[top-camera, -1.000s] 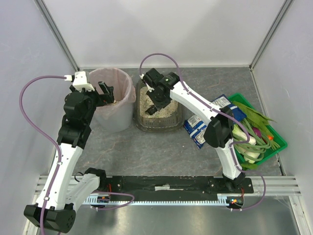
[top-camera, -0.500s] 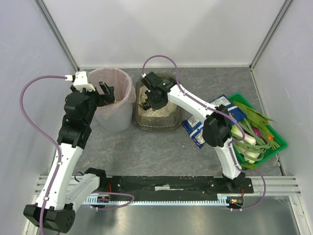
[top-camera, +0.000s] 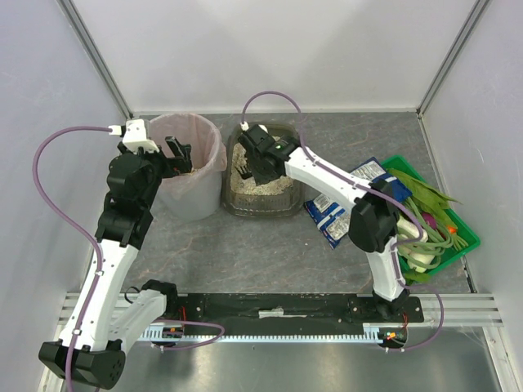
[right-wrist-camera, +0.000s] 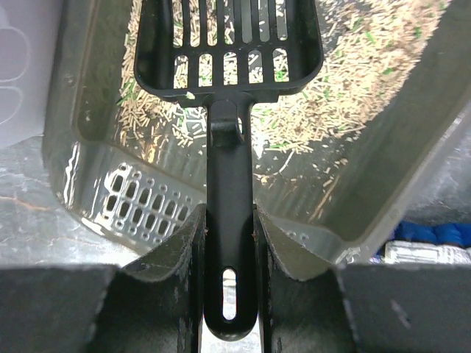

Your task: Clean the litter box

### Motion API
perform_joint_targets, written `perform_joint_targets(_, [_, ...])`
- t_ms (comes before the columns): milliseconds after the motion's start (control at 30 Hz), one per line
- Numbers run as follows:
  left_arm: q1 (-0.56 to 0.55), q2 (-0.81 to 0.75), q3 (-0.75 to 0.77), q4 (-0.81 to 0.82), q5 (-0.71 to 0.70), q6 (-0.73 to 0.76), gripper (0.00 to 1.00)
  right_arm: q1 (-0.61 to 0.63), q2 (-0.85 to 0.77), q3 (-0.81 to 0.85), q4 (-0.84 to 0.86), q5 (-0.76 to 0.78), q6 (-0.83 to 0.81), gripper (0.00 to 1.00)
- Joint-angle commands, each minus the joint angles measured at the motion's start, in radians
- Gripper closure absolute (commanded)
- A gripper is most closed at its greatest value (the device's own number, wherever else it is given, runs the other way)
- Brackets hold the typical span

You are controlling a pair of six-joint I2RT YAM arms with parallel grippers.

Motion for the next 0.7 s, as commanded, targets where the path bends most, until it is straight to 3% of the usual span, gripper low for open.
perform_joint_targets(0, [-0.006,-0.018,0.002,0.049,-0.008,0.026,0.04,0.001,-0.159,-0.03,0.039,0.028,0.019,1.0])
perform_joint_targets(200, [-0.007,-0.022,-0.003,0.054,-0.008,0.026,0.04,0.004,-0.184,-0.065,0.012,-0.006,0.02,1.0])
perform_joint_targets(467, [-0.012,-0.027,-0.003,0.055,-0.008,0.023,0.04,0.002,-0.13,-0.059,-0.085,0.017,-0.01,1.0])
perform_joint_targets(667, [-0.015,-0.024,-0.002,0.054,-0.006,0.024,0.04,0.004,-0.05,0.005,-0.116,-0.062,-0.035,1.0])
